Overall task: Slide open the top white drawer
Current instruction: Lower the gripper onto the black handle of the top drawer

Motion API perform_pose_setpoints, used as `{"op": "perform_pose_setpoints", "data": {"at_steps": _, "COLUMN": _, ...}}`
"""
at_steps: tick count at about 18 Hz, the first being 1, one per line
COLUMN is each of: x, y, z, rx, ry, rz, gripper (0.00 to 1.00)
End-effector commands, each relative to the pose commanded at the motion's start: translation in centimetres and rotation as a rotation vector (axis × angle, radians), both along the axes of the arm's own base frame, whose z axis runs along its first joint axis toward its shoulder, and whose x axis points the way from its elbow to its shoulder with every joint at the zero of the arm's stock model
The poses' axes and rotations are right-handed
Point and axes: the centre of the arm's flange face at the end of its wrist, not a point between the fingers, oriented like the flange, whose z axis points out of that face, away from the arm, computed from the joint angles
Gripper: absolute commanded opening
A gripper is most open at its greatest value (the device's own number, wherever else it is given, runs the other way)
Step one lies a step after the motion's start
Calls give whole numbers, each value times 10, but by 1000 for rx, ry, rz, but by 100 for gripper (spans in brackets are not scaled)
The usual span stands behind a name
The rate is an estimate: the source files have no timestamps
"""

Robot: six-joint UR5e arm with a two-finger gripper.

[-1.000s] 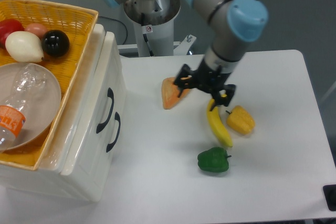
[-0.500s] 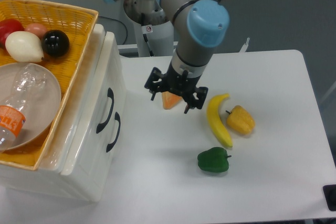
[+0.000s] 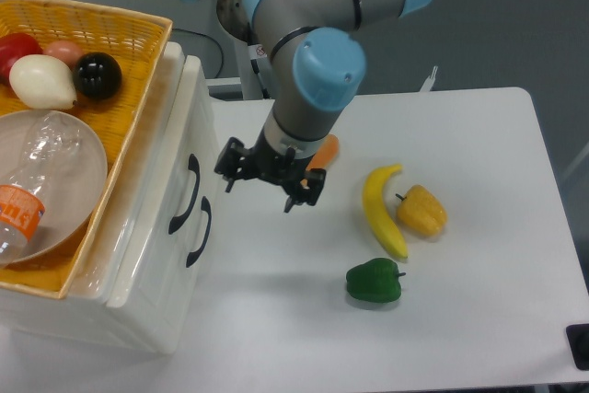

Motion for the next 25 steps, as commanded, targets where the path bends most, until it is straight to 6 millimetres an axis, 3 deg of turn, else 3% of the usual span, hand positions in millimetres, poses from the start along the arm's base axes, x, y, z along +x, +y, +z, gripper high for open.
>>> {"op": "perform_pose_setpoints", "data": {"at_steps": 13, "x": 14, "y": 10, "z": 2, "rx": 30, "ry": -40, "rz": 5, "gripper": 99}}
{"op": "perform_pose_setpoints", "data": {"at_steps": 25, "x": 22, "y": 18, "z": -15, "rx": 22, "ry": -80, "rz": -8, "gripper": 99}}
